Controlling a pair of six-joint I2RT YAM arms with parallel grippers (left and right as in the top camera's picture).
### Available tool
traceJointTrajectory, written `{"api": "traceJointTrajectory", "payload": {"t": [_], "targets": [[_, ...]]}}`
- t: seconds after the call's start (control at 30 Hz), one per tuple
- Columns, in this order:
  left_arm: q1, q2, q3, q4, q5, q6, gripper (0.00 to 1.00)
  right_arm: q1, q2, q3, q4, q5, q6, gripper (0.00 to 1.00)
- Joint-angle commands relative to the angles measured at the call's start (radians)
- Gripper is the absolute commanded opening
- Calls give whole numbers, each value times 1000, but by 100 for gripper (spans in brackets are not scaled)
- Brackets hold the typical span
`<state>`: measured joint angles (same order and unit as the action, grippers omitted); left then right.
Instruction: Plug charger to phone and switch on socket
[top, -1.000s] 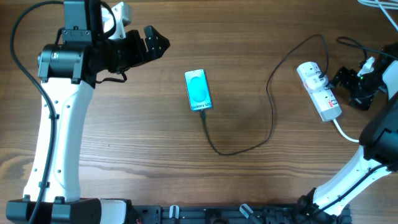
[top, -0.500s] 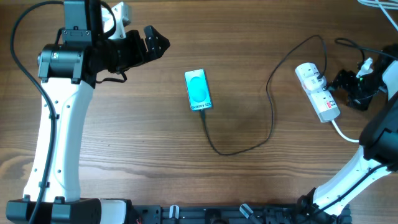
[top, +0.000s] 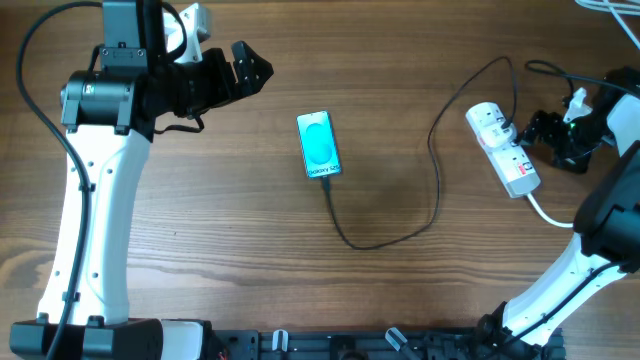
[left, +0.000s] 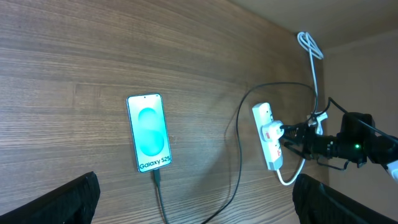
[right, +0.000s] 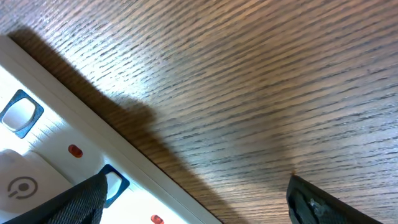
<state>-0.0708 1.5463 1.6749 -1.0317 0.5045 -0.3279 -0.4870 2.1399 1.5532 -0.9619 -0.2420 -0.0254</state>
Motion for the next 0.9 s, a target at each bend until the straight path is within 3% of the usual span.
{"api": "traceJointTrajectory", "payload": {"t": [0.0, 0.27, 0.47, 0.6, 0.77, 0.87], "targets": [[-1, -7, 6, 2, -9, 9, 100, 16, 23, -24, -22, -21, -24, 93], [-1, -7, 6, 2, -9, 9, 100, 16, 22, -23, -19, -22, -28, 93], [-1, -7, 6, 2, -9, 9, 100, 16, 22, -23, -18, -26, -54, 84], [-1, -7, 6, 2, -9, 9, 100, 16, 22, -10, -16, -52, -53, 41], [-1, -7, 6, 2, -9, 9, 100, 16, 14, 14, -15, -119, -53, 4], [-1, -7, 6, 2, -9, 9, 100, 16, -10, 18, 12, -214, -53, 4]]}}
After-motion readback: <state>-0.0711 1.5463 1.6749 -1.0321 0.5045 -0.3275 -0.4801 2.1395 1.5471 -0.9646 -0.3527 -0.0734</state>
